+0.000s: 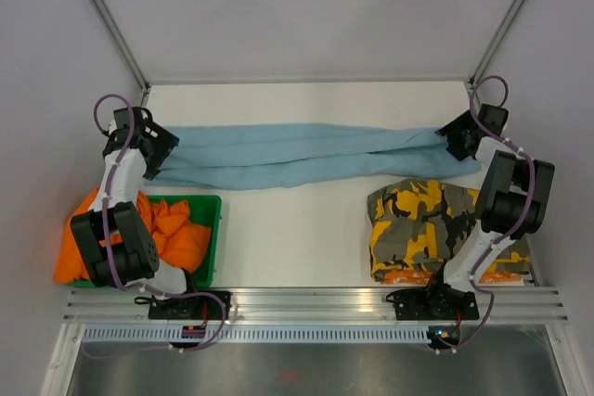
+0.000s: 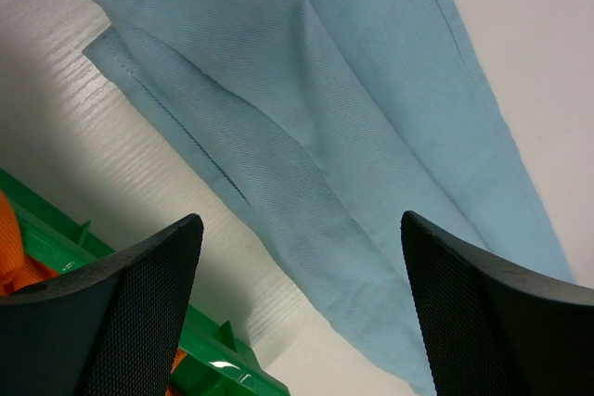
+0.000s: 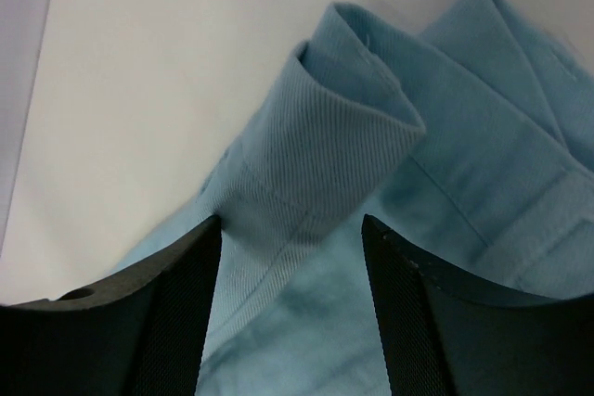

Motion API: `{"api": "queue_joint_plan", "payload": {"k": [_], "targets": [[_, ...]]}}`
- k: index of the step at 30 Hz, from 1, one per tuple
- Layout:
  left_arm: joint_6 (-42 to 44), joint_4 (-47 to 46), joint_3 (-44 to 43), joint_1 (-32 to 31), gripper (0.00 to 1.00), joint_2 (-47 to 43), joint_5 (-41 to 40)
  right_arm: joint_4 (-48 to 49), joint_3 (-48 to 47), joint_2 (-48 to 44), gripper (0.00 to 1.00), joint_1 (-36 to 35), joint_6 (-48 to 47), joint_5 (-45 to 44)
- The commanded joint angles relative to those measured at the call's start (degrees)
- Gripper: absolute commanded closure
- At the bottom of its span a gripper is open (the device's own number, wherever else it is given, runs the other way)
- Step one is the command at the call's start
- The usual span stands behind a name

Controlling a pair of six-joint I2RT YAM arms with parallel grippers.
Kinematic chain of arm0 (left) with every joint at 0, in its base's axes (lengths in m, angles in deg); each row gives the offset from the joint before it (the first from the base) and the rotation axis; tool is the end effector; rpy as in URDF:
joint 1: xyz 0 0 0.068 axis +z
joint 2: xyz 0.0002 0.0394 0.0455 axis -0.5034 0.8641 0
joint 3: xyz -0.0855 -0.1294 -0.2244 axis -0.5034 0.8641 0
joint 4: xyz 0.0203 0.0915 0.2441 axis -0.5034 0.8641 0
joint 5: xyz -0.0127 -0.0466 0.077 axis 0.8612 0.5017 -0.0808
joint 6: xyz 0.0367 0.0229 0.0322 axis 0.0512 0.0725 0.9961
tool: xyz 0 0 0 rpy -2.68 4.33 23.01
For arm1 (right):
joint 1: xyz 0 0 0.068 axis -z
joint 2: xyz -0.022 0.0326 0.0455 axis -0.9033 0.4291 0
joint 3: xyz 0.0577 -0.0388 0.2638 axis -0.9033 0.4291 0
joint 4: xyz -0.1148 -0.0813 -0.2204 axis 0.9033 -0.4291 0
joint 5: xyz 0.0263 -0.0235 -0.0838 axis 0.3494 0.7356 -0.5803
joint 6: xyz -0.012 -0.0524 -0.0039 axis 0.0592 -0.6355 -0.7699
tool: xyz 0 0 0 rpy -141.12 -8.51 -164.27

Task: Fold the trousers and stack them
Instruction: Fold the trousers

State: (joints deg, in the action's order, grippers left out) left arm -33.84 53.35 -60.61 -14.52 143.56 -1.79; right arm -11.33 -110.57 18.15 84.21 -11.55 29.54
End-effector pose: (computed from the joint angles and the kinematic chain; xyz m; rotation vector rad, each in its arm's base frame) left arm 0.3051 0.0884 0.2585 -1.1951 2.1503 -0.1095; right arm 0.3750 -0.1267 0.1779 1.1027 2.0900 0.3929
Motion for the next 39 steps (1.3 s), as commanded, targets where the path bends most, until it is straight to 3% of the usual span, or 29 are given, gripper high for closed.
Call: {"api": "queue_joint_plan", "payload": {"k": [1, 9, 16, 19, 24, 30, 33, 39], "targets": [[1.3, -1.8, -1.0, 0.9, 0.08, 1.7, 0.4, 7.3, -5.4, 3.8, 0.32, -0.9, 4.0, 0.0], [1.0, -2.4, -2.9, 1.8, 0.08, 4.3, -0.1, 10.4, -18.9, 13.8, 0.34, -4.0, 8.0, 0.8], [1.9, -0.8, -6.4, 1.9, 0.08, 6.9, -2.3, 6.9, -35.6, 25.3, 0.34, -5.9, 8.5, 2.6], [2.9, 1.0, -8.3, 2.0, 0.08, 5.9, -5.0, 4.4, -38.5, 28.0, 0.34, -5.9, 7.8, 3.2], [3.2, 3.2, -9.3, 2.4, 0.07, 3.0, -9.3, -1.0, -38.4, 26.5, 0.36, -5.7, 2.0, 0.2], [0.2, 4.6, -6.8, 2.9, 0.07, 4.7, -9.4, -2.7, -31.0, 23.2, 0.58, -5.1, -1.1, -1.5], [-0.8, -0.1, -4.8, 4.9, 0.09, 7.2, -4.8, -1.2, -27.5, 21.9, 0.62, -4.7, -1.2, -1.5], [-1.9, -7.3, -3.7, 7.0, 0.25, 11.1, -1.2, -0.5, -25.7, 21.1, 0.64, -4.4, -1.9, -1.3]]}}
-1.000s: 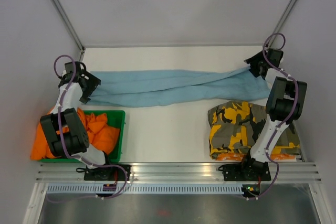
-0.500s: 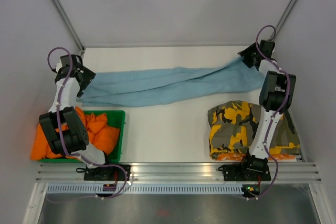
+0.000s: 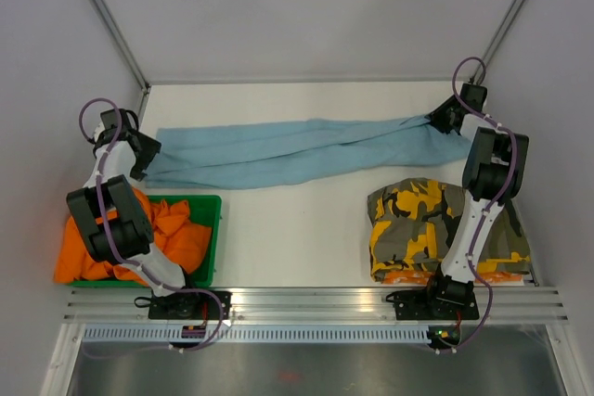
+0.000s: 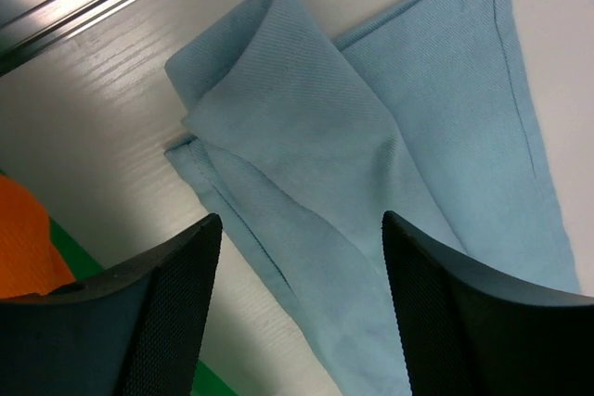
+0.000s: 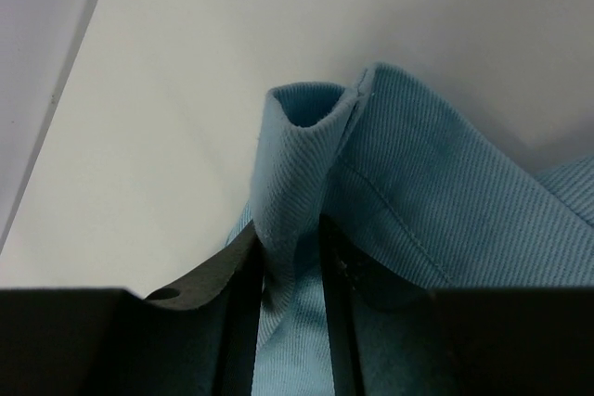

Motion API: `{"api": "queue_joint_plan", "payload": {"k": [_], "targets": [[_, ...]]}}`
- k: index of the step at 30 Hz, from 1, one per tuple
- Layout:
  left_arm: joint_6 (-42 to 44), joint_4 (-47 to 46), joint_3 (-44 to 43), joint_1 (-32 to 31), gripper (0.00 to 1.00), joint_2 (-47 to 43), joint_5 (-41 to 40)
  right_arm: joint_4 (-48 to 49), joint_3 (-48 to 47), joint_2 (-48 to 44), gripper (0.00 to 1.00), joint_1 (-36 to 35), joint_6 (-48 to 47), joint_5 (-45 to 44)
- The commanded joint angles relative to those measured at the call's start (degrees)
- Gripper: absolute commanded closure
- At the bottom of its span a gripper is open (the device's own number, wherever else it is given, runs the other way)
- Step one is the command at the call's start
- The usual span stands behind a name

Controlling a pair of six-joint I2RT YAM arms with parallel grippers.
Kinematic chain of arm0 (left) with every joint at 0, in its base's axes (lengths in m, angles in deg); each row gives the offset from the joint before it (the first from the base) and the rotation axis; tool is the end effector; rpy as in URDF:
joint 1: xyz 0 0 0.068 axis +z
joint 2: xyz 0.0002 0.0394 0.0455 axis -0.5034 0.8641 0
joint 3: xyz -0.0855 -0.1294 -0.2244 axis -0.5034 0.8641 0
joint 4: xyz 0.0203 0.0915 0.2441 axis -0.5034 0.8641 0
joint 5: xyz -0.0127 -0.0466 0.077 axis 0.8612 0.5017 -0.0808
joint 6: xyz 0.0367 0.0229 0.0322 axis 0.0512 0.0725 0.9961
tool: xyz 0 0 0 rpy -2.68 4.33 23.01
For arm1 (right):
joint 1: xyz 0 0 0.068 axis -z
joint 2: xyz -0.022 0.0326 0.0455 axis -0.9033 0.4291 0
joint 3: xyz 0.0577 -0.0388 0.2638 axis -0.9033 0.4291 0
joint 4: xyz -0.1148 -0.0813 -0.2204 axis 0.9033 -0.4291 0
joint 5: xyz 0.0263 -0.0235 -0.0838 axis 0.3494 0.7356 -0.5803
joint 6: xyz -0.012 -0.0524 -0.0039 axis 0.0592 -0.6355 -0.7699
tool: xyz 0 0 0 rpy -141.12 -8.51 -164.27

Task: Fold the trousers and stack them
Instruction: Fold the trousers

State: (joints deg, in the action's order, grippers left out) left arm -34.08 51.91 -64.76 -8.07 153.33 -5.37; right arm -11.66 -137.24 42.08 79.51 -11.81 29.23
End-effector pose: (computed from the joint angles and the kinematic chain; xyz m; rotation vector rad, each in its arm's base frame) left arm 0.3239 0.1370 0.2293 -1.3690 2.1167 0.0311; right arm 0.4856 -0.1228 0.1409 0.9938 2.1047 0.4290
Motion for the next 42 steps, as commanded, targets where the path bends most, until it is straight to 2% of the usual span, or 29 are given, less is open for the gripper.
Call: {"api": "queue_joint_plan", "payload": {"k": [1, 9, 17, 19, 20, 21, 23, 24, 26, 33, 42], "targets": [[-1.8, -6.5, 0.8, 0.6, 0.26, 1.7, 2.4, -0.1, 0.9, -2.8, 0.64, 0.4, -1.6, -1.0], [-2.8, -9.2, 0.6, 1.7, 0.42, 8.2, 3.6, 2.2, 0.6, -3.3, 0.65, 0.6, -0.2, 0.7], [-3.1, -9.1, -0.5, 1.7, 0.42, 11.3, 2.9, 3.1, -0.2, -4.3, 0.65, 0.6, 0.4, 1.3], [-3.1, -8.9, -1.1, 1.7, 0.46, 12.2, 2.9, 3.2, -0.3, -4.5, 0.65, 0.6, 0.4, 1.2], [-3.1, -8.9, -1.2, 1.7, 0.50, 12.9, 3.1, 3.2, -0.3, -4.7, 0.65, 0.6, 0.4, 1.2], [-3.2, -9.0, -1.3, 1.7, 0.61, 13.1, 3.2, 3.2, -0.2, -4.8, 0.65, 0.6, 0.4, 1.1], [-3.4, -9.3, -1.4, 1.7, 0.74, 13.3, 3.4, 3.2, -0.1, -4.9, 0.65, 0.6, 0.4, 1.0], [-3.5, -9.3, -1.4, 1.7, 0.88, 13.1, 3.2, 3.1, 0.1, -4.8, 0.66, 0.6, 0.5, 1.0], [-3.1, -9.2, -2.0, 1.7, 0.97, 12.4, 3.0, 3.0, 0.1, -4.8, 0.66, 0.6, 0.3, 1.1], [0.0, -12.7, -5.0, 1.7, 0.98, 6.8, -0.8, 3.8, 0.2, -4.5, 0.71, 0.6, 1.3, 1.0], [-0.4, -15.4, -14.3, 1.7, 0.98, 11.9, 3.3, 5.4, -1.5, -3.4, 0.74, 0.6, 1.9, 0.7]]}}
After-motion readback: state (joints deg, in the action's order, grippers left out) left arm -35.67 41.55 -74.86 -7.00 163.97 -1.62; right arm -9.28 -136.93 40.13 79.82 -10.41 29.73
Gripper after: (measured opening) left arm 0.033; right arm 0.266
